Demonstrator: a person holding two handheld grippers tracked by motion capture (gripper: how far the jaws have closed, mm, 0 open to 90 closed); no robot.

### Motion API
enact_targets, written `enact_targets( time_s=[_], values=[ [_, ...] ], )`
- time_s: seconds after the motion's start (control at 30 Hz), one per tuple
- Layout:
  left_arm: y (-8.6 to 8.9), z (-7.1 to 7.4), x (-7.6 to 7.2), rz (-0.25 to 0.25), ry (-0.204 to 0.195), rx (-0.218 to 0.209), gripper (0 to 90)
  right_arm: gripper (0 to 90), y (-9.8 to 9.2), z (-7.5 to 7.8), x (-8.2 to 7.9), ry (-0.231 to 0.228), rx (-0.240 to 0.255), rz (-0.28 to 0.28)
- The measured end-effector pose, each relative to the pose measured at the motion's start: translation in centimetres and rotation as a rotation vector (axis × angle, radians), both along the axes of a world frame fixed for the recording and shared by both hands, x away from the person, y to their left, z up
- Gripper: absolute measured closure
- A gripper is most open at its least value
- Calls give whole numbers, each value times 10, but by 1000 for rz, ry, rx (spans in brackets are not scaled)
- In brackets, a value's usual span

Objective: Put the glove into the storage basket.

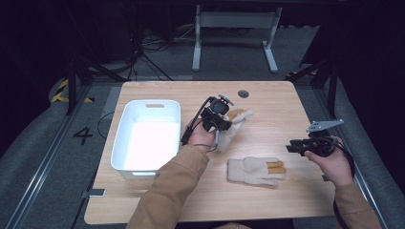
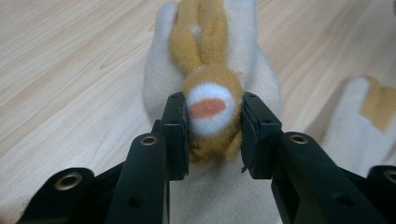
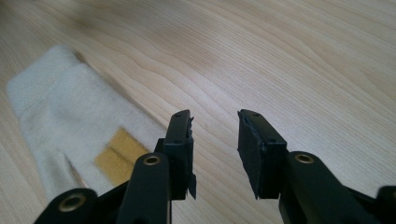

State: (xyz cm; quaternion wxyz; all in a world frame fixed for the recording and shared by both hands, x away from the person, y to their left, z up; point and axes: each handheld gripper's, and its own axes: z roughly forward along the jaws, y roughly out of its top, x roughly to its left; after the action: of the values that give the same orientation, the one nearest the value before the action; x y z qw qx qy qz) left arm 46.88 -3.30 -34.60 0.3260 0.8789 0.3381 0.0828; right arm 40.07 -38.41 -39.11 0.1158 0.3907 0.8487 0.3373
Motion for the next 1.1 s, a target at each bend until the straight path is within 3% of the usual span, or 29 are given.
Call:
enact_targets(
  time_s=[0.2, 0.27, 0.3, 0.53, 0.77, 0.9, 1.1],
  values=[
    [2, 14, -15, -100, -16, -11, 669, 649, -3, 0, -2, 2, 5, -6],
    [1, 22, -23, -175, -12, -5, 667, 649, -6, 0, -3, 4, 6, -12],
    [1, 22, -23, -175, -12, -5, 667, 649, -6, 0, -3, 4, 6, -12],
    [-5, 35, -41, -308, -63, 36, 666, 649, -8, 0, -4, 2, 10, -21],
    [-13, 40, -53, -404, -77, 54, 666, 648, -10, 0, -4, 3, 17, -24],
    [-17, 40, -56, -468, -64, 51, 662, 646, -12, 1, -4, 1, 18, -25],
    [-27, 36, -63, -553, -102, 70, 662, 645, -13, 1, -4, 2, 20, -29]
  ],
)
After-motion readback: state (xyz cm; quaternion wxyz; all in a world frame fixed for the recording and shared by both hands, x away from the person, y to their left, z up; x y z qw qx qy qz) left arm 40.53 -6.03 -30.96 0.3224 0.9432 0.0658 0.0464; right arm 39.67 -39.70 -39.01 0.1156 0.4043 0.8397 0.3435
